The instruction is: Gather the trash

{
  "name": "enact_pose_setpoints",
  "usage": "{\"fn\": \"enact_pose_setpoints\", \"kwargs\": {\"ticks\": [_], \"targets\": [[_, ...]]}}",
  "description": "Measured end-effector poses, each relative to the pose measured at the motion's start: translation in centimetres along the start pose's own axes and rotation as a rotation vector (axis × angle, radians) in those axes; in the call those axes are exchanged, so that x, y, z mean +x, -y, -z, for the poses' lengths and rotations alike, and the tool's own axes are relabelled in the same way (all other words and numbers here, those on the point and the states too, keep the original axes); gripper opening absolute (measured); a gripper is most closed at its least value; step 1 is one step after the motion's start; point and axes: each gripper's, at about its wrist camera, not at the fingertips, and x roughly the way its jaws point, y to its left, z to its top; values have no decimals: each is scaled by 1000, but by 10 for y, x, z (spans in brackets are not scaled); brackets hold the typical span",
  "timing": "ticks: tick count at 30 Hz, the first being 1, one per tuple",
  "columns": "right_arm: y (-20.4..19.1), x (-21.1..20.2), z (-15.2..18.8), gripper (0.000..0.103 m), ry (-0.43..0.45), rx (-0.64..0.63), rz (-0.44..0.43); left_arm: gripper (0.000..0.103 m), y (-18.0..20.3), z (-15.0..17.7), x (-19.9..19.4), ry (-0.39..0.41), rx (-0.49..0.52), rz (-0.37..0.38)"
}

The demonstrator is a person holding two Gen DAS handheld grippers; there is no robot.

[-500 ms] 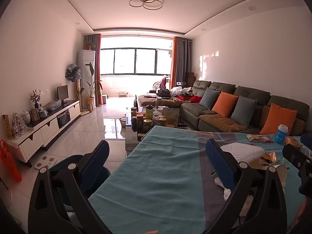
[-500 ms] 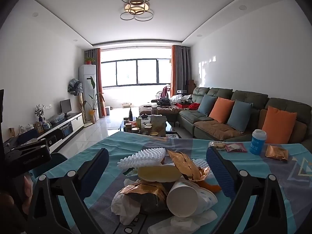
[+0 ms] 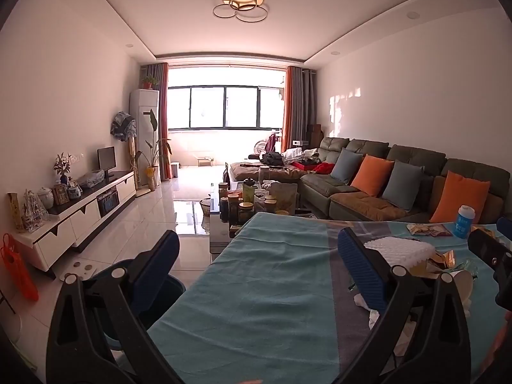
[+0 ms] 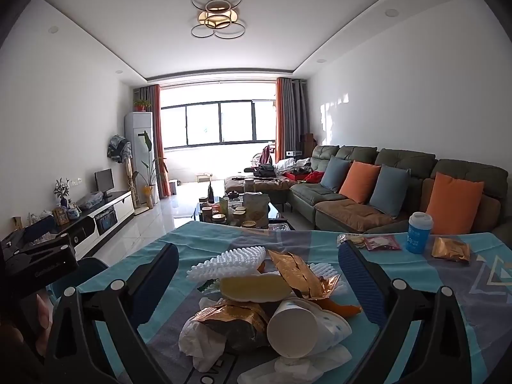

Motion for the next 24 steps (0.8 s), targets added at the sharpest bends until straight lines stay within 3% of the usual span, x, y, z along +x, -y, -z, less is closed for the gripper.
{"fn": "enact_pose_setpoints", "kwargs": {"ticks": [24], "targets": [[-2, 0, -4, 96, 4, 1, -9, 97, 3, -2, 0, 10, 4, -4]]}}
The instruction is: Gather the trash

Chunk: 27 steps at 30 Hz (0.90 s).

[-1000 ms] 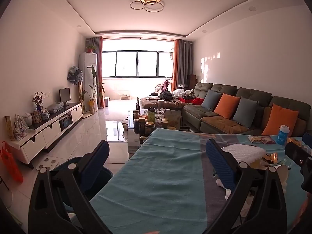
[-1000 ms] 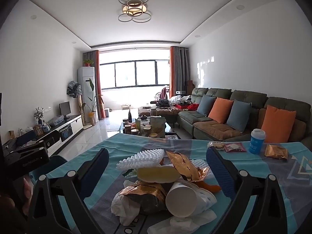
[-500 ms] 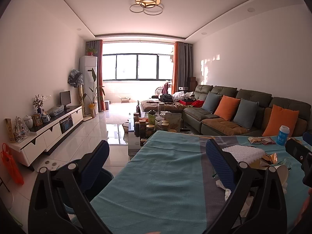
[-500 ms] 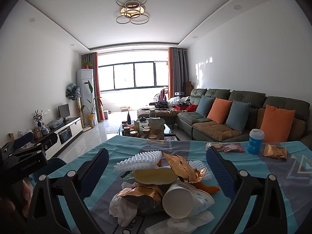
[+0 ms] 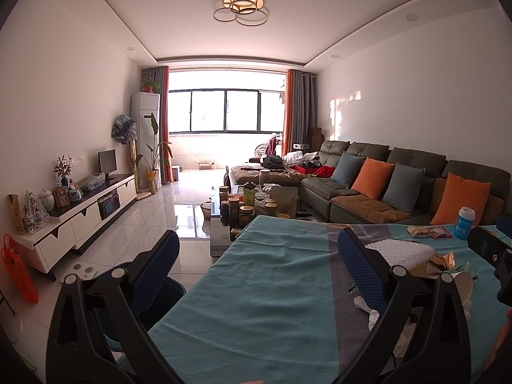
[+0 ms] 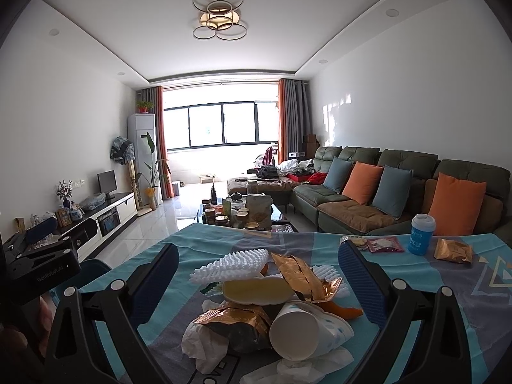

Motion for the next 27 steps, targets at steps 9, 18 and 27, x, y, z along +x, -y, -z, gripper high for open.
{"fn": "enact_pose_setpoints", "kwargs": {"ticks": [9, 18, 27], "targets": [[-2, 1, -1, 96, 2, 0, -3, 97, 0, -1, 0, 3, 0, -3], [-2, 0, -2, 96, 4, 1, -8, 97, 1, -1, -2, 5, 1, -5], [-1, 0, -2, 96, 5, 3, -10, 97, 1, 0, -1, 8, -2, -6]]}}
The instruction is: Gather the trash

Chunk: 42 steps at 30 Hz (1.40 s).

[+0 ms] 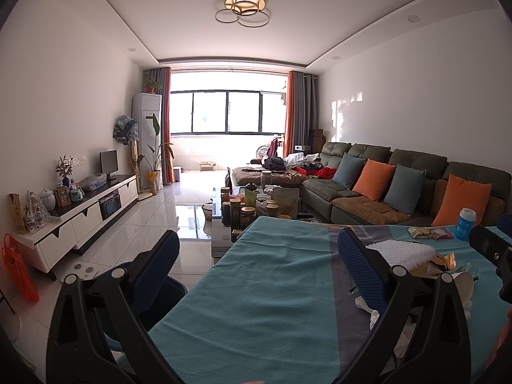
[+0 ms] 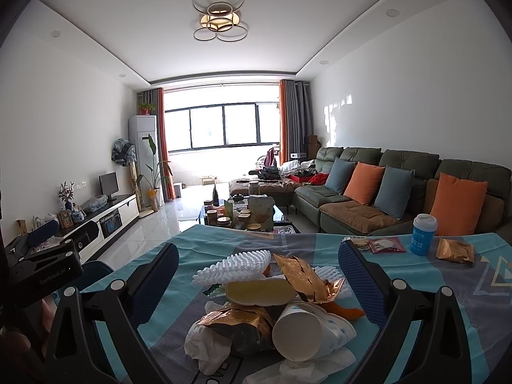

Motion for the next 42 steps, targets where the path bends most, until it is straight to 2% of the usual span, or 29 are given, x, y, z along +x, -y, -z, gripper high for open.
{"fn": "enact_pose_setpoints", "kwargs": {"ticks": [33, 42], "targets": [[1, 0, 4, 96, -1, 6, -7, 97, 0, 4, 2, -14, 0, 6], [10, 4, 7, 96, -30, 20, -12, 97, 5, 9, 10, -47, 15, 46]]}}
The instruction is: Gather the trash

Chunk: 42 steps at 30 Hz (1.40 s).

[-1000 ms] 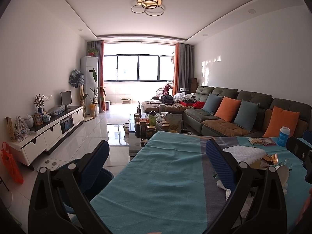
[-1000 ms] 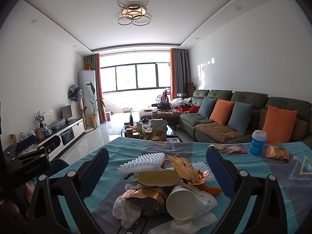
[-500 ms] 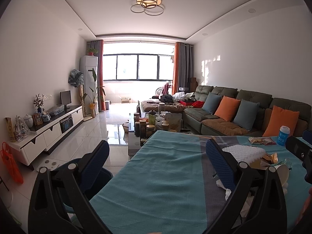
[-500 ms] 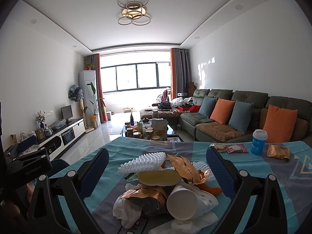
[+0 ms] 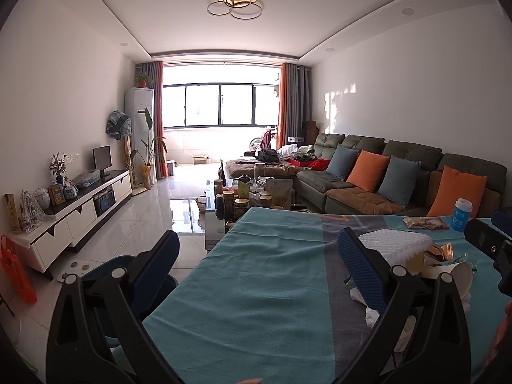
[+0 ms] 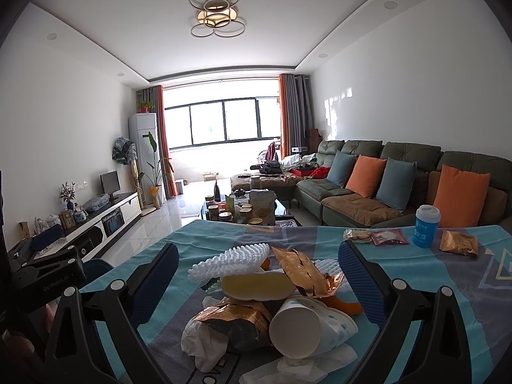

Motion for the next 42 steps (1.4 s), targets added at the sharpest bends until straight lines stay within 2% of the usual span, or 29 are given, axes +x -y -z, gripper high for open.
{"fn": "enact_pose_setpoints", "kwargs": {"ticks": [5, 10, 13, 16, 24, 26, 27, 29, 30, 33, 36, 42], "targets": [[20, 9, 10, 96, -83, 36, 19, 97, 12, 10, 17, -100, 24, 129], [40, 13, 25, 96, -170, 66, 31, 97, 38, 24, 29, -174, 90, 283], [49, 15, 33, 96, -208, 92, 7, 97, 51, 29, 35, -192, 121, 328], [53, 18, 39, 86, -241, 105, -21, 97, 65, 30, 41, -182, 149, 353], [58, 26, 46, 61, -298, 141, -88, 70, 105, 14, 80, -217, 262, 451], [59, 29, 47, 52, -308, 143, -100, 66, 114, 13, 88, -233, 276, 471], [60, 30, 48, 49, -314, 146, -106, 60, 118, 13, 93, -243, 280, 487], [64, 33, 48, 35, -321, 151, -123, 50, 125, 13, 101, -264, 280, 505], [66, 33, 49, 34, -323, 153, -128, 41, 127, 14, 105, -275, 274, 516], [68, 32, 48, 26, -317, 152, -151, 26, 129, 14, 106, -276, 261, 531], [67, 30, 45, 19, -307, 138, -157, 19, 127, 12, 105, -265, 251, 526], [72, 24, 37, 17, -293, 154, -184, 17, 105, 2, 92, -244, 204, 539]]}}
